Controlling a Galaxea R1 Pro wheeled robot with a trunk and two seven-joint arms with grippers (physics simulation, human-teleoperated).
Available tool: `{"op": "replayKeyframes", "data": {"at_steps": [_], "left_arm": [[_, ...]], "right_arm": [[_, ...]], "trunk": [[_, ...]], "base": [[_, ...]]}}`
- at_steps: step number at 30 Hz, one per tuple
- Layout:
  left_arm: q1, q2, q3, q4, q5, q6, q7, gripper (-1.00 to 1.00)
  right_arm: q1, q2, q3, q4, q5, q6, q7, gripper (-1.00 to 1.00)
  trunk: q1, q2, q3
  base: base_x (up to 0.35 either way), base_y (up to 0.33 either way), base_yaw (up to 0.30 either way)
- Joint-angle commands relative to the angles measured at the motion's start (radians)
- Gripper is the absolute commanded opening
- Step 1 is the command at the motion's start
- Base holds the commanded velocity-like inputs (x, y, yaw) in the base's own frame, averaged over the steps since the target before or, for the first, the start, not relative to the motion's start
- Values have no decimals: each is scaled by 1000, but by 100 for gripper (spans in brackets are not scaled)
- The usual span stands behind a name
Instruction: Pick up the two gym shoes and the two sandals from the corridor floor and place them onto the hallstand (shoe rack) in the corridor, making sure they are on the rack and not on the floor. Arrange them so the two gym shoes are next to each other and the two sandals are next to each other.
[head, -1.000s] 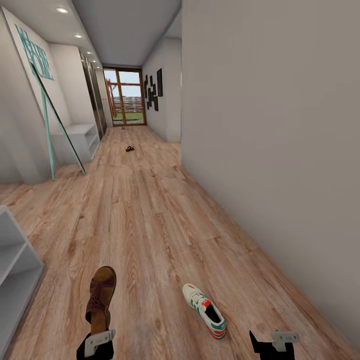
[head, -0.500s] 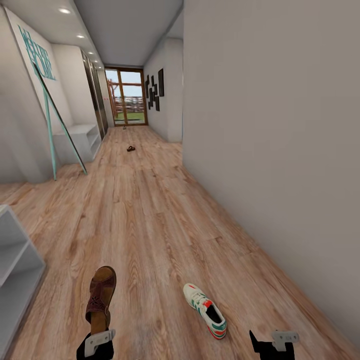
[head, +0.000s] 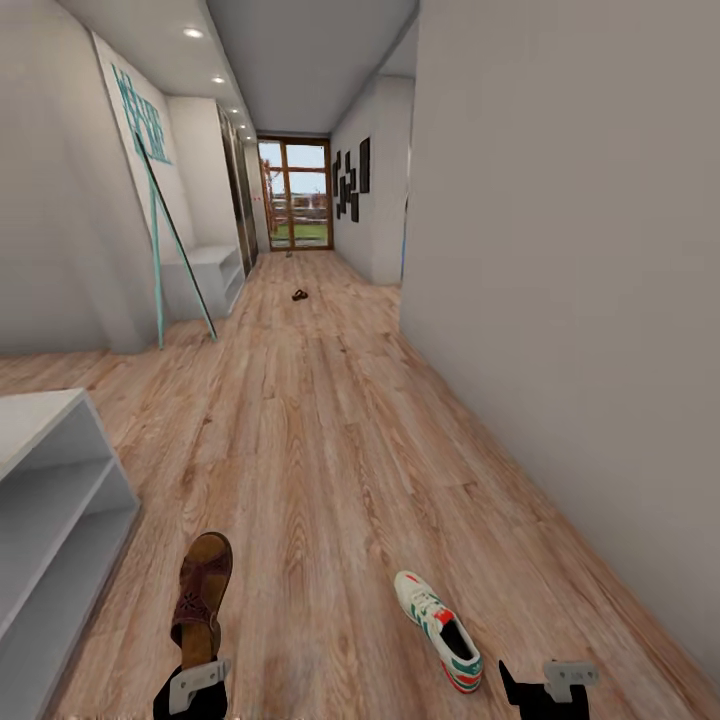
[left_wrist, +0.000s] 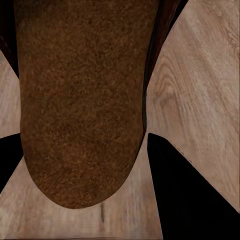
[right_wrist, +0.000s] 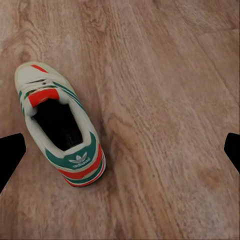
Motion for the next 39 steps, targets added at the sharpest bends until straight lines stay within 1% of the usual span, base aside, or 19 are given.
{"op": "replayKeyframes", "data": {"at_steps": [1,11,19,27,33,35,39], "left_arm": [[-1,1,-8,0,-1,-3,11,-100],[-1,1,-8,-1,-1,-3,11,-100],[-1,1,-8,-3,-1,-3,11,-100],[-1,1,-8,-3,-1,-3,11,-100],[-2,1,-10,-12,-2,-2,7,-100],[-5,1,-11,-19,-5,3,5,-100],[-12,0,-15,-27,-11,22,-1,-100]], "right_arm": [[0,1,-6,0,2,-3,9,100],[0,1,-5,0,2,-3,9,100],[0,1,-5,0,2,-2,9,100],[0,1,-6,0,3,-2,9,100],[0,1,-4,2,10,-1,10,100],[0,0,-4,2,21,0,10,100],[0,-12,-4,-24,45,3,12,100]], "trunk": [[0,0,-1],[0,0,-1],[0,0,-1],[0,0,-1],[0,0,-1],[0,0,-1],[0,0,-1]], "base": [[0,0,276],[13,-7,277],[143,-138,277],[25,-26,269],[3,-3,87],[1,-1,21],[0,0,8]]}}
